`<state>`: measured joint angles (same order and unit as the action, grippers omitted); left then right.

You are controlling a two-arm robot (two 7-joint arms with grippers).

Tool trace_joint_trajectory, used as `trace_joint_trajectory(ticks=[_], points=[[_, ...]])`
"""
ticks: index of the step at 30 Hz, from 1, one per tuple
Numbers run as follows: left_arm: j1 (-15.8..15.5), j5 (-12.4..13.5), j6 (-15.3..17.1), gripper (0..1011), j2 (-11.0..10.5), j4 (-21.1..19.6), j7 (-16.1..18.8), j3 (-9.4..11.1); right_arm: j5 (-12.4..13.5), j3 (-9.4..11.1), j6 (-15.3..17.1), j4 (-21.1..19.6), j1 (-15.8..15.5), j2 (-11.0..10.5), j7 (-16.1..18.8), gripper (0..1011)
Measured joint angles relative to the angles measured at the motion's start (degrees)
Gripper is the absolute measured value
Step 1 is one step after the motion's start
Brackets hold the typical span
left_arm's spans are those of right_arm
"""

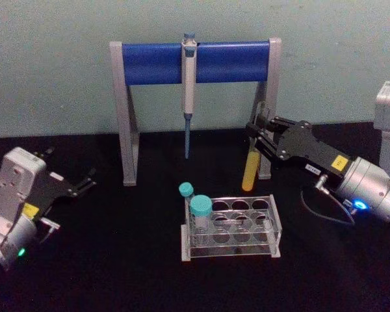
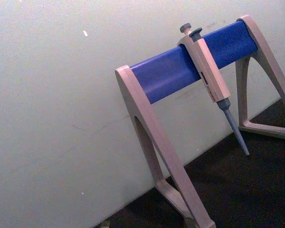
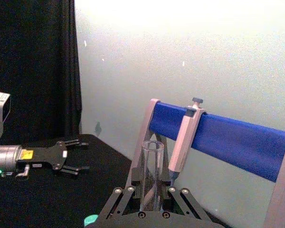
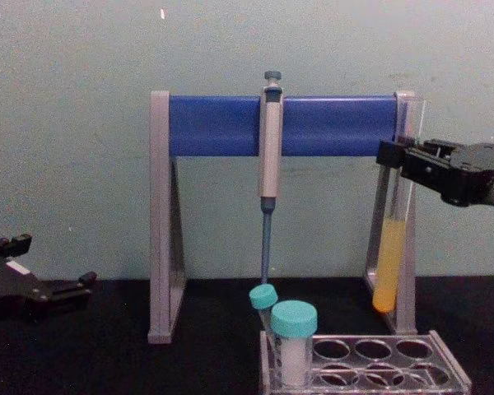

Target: Pick up the test tube from the test tube rack, shake it, then place it back into the test tube rack.

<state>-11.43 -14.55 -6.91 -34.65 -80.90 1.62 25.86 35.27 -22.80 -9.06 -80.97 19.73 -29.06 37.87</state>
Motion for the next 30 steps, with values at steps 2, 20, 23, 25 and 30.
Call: trace_joint_trajectory(ticks=[2, 20, 23, 25, 30], points=[[0.0, 0.0, 0.0, 1001, 0.0, 0.0, 0.0, 0.0, -0.56, 0.14, -0.76, 0.09, -0.08, 0.27, -0.27, 233], [0.0, 0.0, 0.0, 1001, 0.0, 0.0, 0.0, 0.0, -2.86, -0.52, -3.07, 2.39, 1.4, 2.52, 1.44, 233], [0.0, 0.0, 0.0, 1001, 0.0, 0.0, 0.0, 0.0, -2.79, -0.82, -3.13, 2.38, 1.55, 2.53, 2.37, 233], [0.0, 0.0, 0.0, 1001, 0.0, 0.0, 0.0, 0.0, -2.27, -1.24, -3.13, 2.06, 1.6, 2.26, 3.79, 233], [0.0, 0.0, 0.0, 1001, 0.0, 0.0, 0.0, 0.0, -1.03, -1.61, -2.99, 1.23, 1.29, 1.22, 5.97, 233]])
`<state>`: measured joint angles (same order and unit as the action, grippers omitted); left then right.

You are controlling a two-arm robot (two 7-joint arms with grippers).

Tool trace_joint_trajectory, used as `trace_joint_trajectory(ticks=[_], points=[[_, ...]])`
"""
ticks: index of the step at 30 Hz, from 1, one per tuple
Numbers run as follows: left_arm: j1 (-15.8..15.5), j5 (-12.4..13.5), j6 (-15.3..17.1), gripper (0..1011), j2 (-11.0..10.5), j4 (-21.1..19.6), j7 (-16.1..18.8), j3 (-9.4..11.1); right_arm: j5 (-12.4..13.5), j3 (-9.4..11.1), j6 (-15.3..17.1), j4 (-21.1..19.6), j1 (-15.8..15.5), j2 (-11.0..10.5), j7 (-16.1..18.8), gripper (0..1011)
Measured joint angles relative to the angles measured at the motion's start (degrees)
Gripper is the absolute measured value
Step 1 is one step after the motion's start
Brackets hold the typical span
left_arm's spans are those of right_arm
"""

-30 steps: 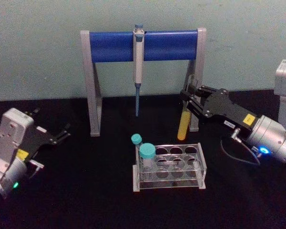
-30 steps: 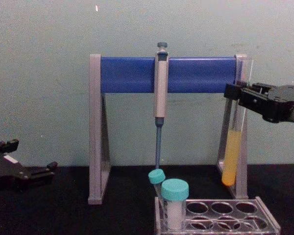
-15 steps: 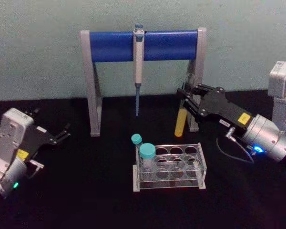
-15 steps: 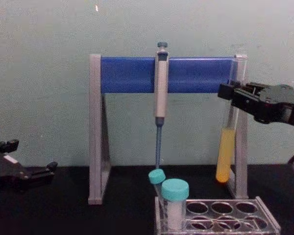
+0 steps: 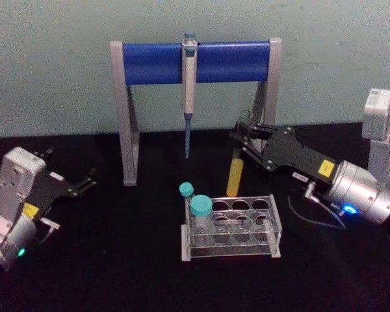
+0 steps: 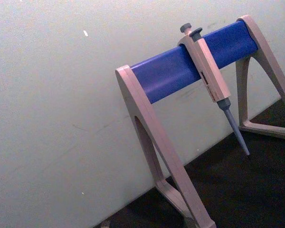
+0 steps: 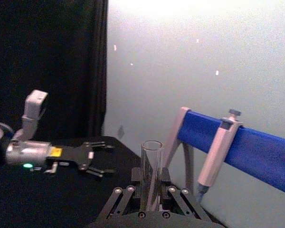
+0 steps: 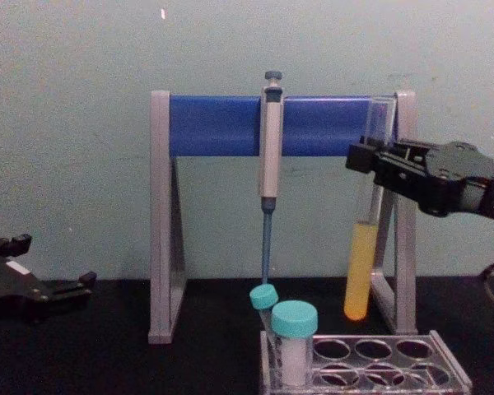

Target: Pick up the test tube from the test tube rack, shake it, then place it back into the test tube rack.

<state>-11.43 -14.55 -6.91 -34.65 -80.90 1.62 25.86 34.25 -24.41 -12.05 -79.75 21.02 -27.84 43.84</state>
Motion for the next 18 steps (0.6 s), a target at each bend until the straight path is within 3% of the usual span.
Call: trace_joint_trajectory(ticks=[10, 13, 18], points=[[0.0, 0.0, 0.0, 1001, 0.0, 0.0, 0.0, 0.0, 3.93, 0.58, 2.61, -3.33, -2.35, -4.86, 2.64, 233], [0.0, 0.0, 0.0, 1001, 0.0, 0.0, 0.0, 0.0, 4.44, 1.34, 3.83, -4.66, -3.36, -6.96, 1.6, 233], [0.0, 0.0, 0.0, 1001, 0.0, 0.0, 0.0, 0.0, 4.25, 2.38, 4.86, -5.71, -4.15, -8.57, -1.06, 233]])
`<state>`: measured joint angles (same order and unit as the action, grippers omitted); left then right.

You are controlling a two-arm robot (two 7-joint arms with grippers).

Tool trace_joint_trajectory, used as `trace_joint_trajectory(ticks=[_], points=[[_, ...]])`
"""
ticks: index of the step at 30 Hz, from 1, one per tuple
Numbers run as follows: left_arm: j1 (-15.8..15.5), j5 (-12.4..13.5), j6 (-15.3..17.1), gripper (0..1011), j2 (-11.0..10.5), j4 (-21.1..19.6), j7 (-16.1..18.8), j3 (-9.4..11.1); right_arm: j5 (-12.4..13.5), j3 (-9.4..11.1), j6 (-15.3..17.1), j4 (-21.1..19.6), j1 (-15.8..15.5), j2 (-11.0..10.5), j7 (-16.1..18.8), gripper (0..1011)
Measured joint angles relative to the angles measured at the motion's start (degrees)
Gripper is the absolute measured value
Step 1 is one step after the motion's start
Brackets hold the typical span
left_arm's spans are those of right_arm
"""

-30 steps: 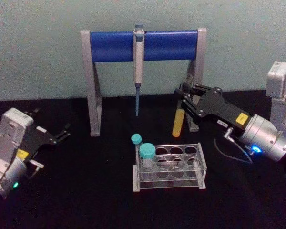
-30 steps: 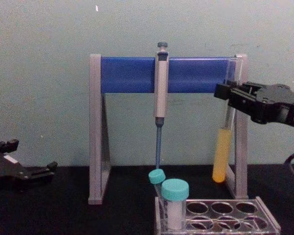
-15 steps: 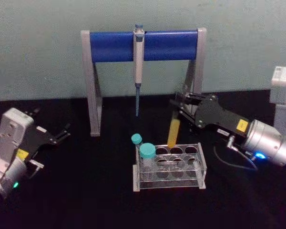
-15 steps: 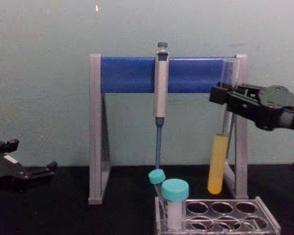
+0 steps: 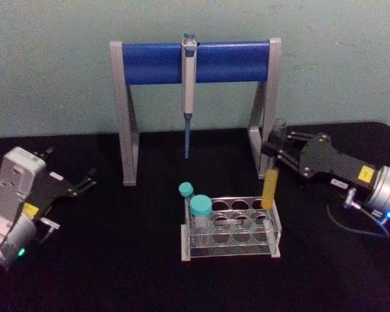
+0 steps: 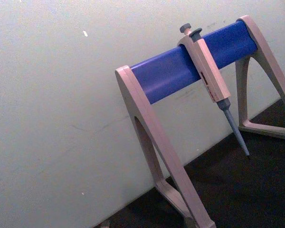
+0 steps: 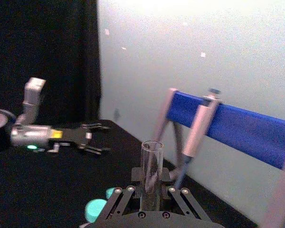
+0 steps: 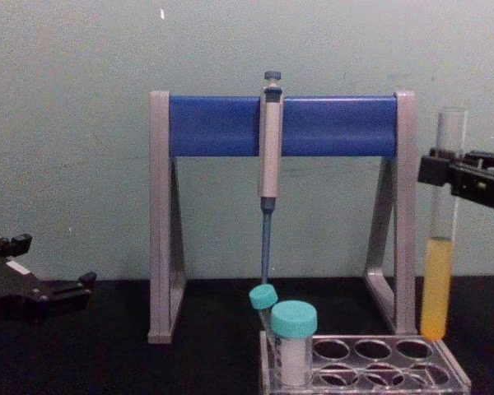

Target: Pick up the test tube from the test tube rack, shake it, then place it back into the test tube rack.

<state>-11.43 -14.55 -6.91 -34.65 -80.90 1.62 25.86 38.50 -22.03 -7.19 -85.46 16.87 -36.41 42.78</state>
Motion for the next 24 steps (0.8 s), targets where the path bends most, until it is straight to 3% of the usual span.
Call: trace_joint_trajectory(ticks=[6, 11, 18, 24], points=[[0.0, 0.0, 0.0, 1001, 0.0, 0.0, 0.0, 0.0, -3.06, 1.18, 0.3, -1.03, -0.53, -0.13, -5.6, 233], [0.0, 0.0, 0.0, 1001, 0.0, 0.0, 0.0, 0.0, -5.39, 1.66, 0.36, -0.39, 0.26, 1.85, -8.82, 233], [0.0, 0.0, 0.0, 1001, 0.0, 0.0, 0.0, 0.0, -6.64, 1.19, 0.26, 3.16, 2.98, 5.65, -9.42, 233], [0.0, 0.0, 0.0, 1001, 0.0, 0.0, 0.0, 0.0, -6.63, 0.35, -0.24, 5.29, 4.79, 7.9, -7.47, 233]])
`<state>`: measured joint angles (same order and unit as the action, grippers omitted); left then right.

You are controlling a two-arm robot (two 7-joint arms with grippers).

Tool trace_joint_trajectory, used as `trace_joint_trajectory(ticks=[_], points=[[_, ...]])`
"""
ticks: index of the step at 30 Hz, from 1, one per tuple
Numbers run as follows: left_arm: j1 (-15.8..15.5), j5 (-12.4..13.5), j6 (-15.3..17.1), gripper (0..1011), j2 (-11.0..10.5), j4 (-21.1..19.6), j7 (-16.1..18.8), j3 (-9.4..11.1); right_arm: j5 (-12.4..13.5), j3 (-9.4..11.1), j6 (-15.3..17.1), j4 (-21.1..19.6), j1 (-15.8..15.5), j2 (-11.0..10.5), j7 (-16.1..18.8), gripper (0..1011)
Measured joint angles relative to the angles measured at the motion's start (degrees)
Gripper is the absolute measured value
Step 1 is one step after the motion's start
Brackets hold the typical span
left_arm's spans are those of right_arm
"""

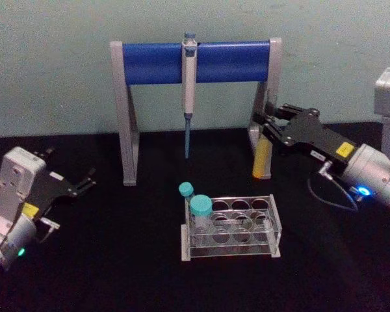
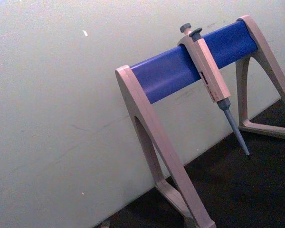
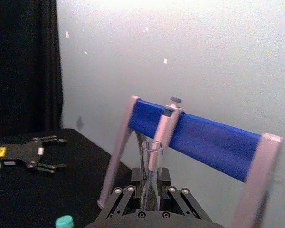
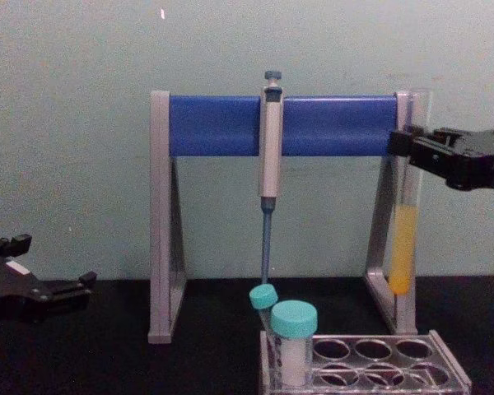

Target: Pick up the test tube from the test tube rack, shake it, then place it back into the test tube rack.

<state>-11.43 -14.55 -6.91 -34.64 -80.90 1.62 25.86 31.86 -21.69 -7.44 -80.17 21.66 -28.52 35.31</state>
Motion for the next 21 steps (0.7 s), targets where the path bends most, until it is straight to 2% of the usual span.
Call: trace_joint_trajectory(ticks=[11, 16, 21], points=[[0.0, 0.0, 0.0, 1001, 0.0, 0.0, 0.0, 0.0, 2.9, -2.07, -0.02, 0.56, 1.16, 0.85, 5.81, 233], [0.0, 0.0, 0.0, 1001, 0.0, 0.0, 0.0, 0.0, 4.89, -2.99, 0.63, -0.48, 0.94, -0.49, 8.8, 233], [0.0, 0.0, 0.0, 1001, 0.0, 0.0, 0.0, 0.0, 6.8, -3.22, 1.89, -2.52, -0.15, -3.28, 10.71, 233]])
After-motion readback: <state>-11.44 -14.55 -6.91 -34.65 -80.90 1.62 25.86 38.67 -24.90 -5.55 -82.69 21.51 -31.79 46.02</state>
